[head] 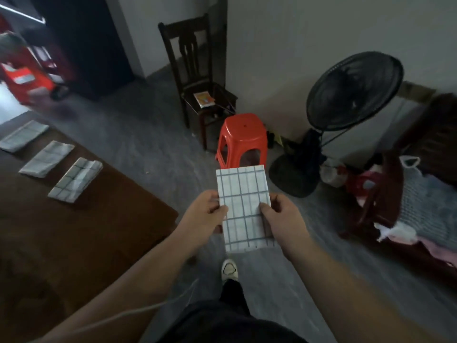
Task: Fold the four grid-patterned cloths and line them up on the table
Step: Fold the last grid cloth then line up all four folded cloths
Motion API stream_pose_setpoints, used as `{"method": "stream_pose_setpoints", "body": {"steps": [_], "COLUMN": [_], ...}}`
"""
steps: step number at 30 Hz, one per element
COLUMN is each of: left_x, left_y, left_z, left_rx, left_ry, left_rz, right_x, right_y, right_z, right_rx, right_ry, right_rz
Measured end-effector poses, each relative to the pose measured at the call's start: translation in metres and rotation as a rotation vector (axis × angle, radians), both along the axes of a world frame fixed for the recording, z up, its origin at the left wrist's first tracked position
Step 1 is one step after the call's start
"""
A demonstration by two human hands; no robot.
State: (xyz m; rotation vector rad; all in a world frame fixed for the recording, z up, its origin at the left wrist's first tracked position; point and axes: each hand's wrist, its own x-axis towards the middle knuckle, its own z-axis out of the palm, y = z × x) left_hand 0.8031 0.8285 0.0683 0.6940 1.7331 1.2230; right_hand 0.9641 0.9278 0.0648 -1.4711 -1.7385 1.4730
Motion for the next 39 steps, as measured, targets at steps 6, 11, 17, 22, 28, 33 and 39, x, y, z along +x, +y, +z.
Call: {"method": "stream_pose_setpoints", "body": {"steps": [6,11,17,22,28,33,39], "left_x": [-0.065,-0.116,-0.194,-0.255,-0.290,-0.291,-0.291], "left_y": [0.116,0.181,0.227,0.261,0.271,0.239,0.179], "left_z": [0.005,0.009,-0.010,-0.016,0.003,0.005,-0.019], "left_rx": [-0.033,-0.025,0.021,0.059,0.048,0.058,-0.037], "left_ry": [-0.003,-0.063,-0.096,-0.093,-0.102,-0.145,-0.168], "left_rz": [0.038,0.167,0.473,0.776,1.144,1.433,1.739], "right_x": [-0.065,-0.132,-0.249,-0.358,-0.464,-0.529,-0.585], "right_y": [0.119,0.205,0.287,0.347,0.369,0.328,0.232], "right_z": [0.008,0.014,0.004,-0.003,0.003,0.002,-0.020], "right_rx": [0.052,0.099,0.025,0.048,-0.045,-0.039,0.022], "right_ry": [-0.056,-0.047,0.045,0.104,0.082,-0.013,-0.129], "right_rz": [0.054,0.130,0.411,0.764,1.167,1.472,1.802]}}
